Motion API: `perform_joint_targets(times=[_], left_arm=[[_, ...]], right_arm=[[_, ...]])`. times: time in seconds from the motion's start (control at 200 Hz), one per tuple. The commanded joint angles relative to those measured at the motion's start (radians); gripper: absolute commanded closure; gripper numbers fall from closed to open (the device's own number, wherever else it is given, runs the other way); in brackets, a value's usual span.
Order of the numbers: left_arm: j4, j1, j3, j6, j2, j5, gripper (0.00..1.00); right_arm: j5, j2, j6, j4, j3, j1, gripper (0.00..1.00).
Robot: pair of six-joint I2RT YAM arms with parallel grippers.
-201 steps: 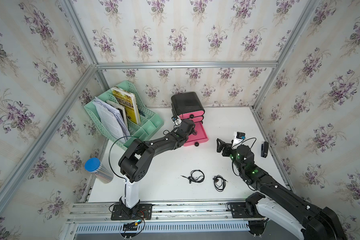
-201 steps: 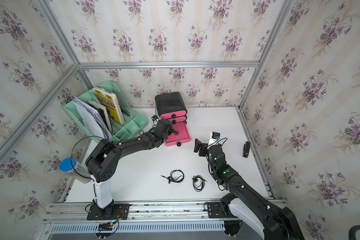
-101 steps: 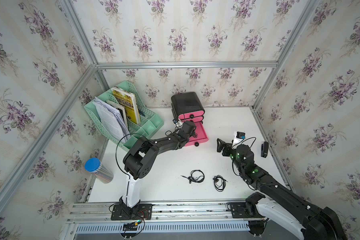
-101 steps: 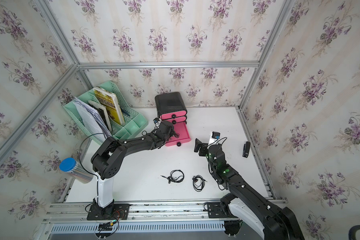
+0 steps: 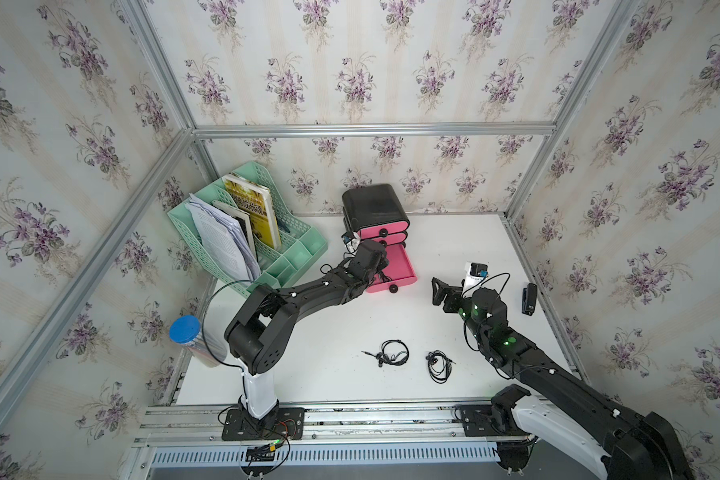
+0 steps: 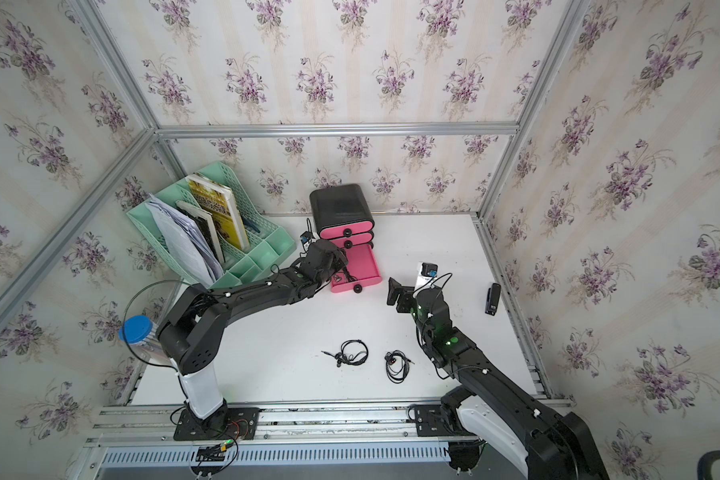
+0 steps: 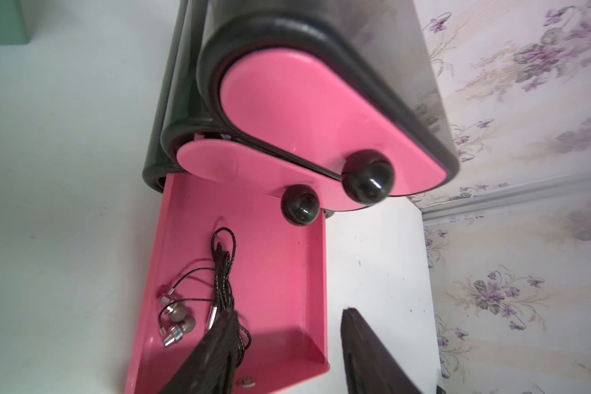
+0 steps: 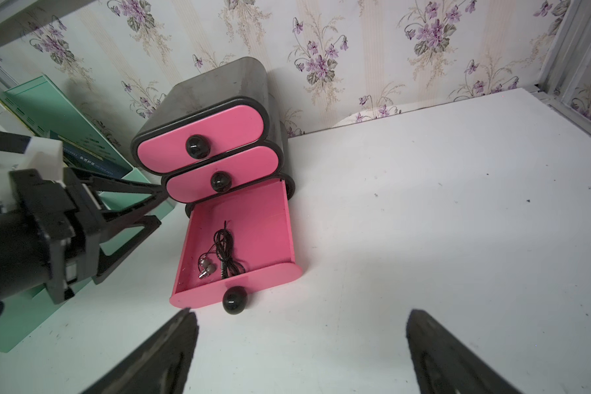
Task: Place the wired earphones into the drawer by color
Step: Pick up the wired earphones from the center of the board.
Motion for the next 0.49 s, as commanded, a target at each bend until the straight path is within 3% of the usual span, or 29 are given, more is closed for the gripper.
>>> perform_joint_targets(times=[0.0,0.22,0.45,0.49], left_arm=[[-0.023,-0.005,-0.050,0.098,-0.094,-0.018,0.40],[-0.145,-0.007,-0.206,0.259,-0.341,-0.059,0.26],[-0.295,-0.005,-0.328,0.456,-0.589,-0.108,0.00],[-0.308,-0.005,-0.350,0.496,-0.624,-0.106,0.01]], right_arm=[[-0.037,0.006,-0.005,-0.006,0.010,0.001,0.00],[-0.134,0.016,-0.016,0.019,0.003,0.001,0.00],[-0.237,0.158,0.005,0.026,0.055,0.001,0.03],[-0.265,0.180,0.005,0.025,0.067,0.001,0.05]])
